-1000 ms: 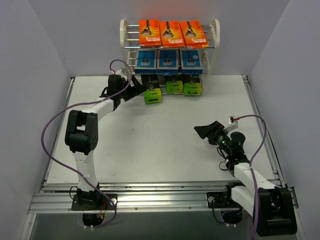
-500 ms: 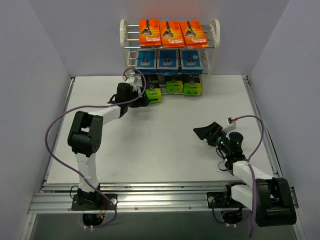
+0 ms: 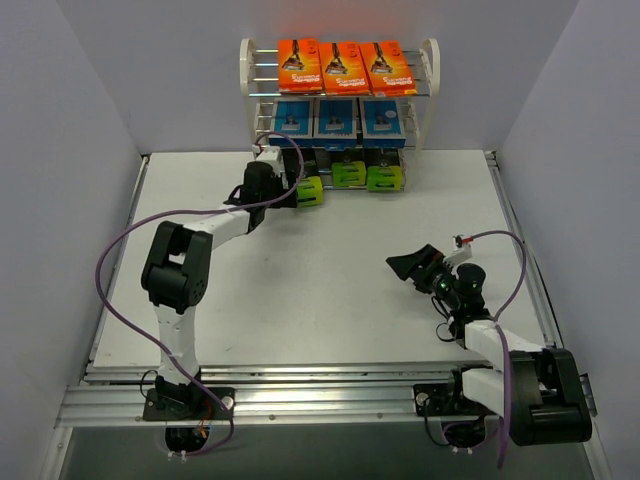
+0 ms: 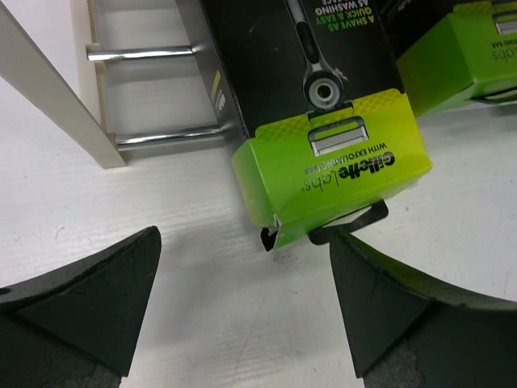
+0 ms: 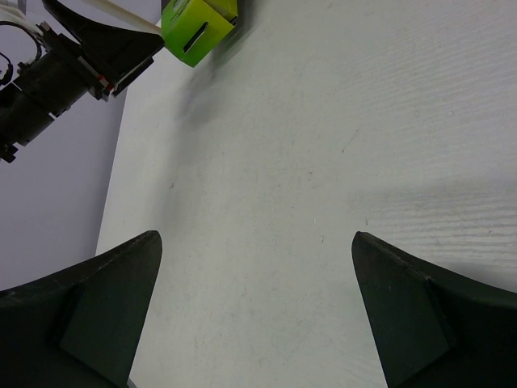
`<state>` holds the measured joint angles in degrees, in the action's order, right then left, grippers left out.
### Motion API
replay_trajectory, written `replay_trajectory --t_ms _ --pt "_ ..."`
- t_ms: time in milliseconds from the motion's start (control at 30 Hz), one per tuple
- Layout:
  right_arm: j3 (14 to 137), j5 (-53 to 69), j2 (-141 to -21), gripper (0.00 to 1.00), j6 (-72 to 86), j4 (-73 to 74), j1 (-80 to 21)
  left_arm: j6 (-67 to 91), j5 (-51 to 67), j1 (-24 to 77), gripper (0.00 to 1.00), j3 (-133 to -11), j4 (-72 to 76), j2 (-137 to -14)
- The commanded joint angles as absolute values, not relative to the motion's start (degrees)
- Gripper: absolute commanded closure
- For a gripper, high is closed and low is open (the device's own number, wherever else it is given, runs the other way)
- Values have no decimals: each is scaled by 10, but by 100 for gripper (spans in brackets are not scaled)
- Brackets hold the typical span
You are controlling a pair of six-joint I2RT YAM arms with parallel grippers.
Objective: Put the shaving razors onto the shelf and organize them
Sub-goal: Place the shaving razor onto shelf
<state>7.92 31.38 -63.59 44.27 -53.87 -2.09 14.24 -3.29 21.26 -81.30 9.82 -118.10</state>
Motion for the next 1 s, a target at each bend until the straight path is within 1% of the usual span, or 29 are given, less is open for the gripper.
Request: replay_trajectory --t_ms 0,133,333,433,467,533,600,700,800,900,933,967 --pt "82 321 -646 0 429 -581 -14 128 -69 215 6 -845 123 -1200" --pt "82 320 -655 0 425 -587 -11 127 -65 217 6 -839 141 -1195" --pt "76 323 -684 0 430 -617 -11 130 -37 218 6 -781 205 -1166" --pt "73 327 -696 0 434 -630 -11 111 -8 218 2 -767 232 -1163" --pt "72 328 -698 0 434 -633 -11 105 20 218 16 -771 229 -1170" --pt "71 328 -699 0 435 -635 -11 89 36 218 26 -780 224 -1175" --pt "71 327 -694 0 434 -633 -11 84 49 219 33 -774 235 -1177" --pt "74 326 -693 0 429 -624 -9 74 65 220 36 -768 250 -1183" --pt "74 327 -695 0 428 -625 -8 59 69 221 37 -778 247 -1194" --pt "75 329 -697 0 427 -627 -6 48 59 225 40 -797 228 -1207" --pt "76 330 -698 0 427 -627 -6 45 57 225 44 -801 226 -1208" --pt "75 330 -698 0 427 -626 -5 45 53 225 45 -802 227 -1210"
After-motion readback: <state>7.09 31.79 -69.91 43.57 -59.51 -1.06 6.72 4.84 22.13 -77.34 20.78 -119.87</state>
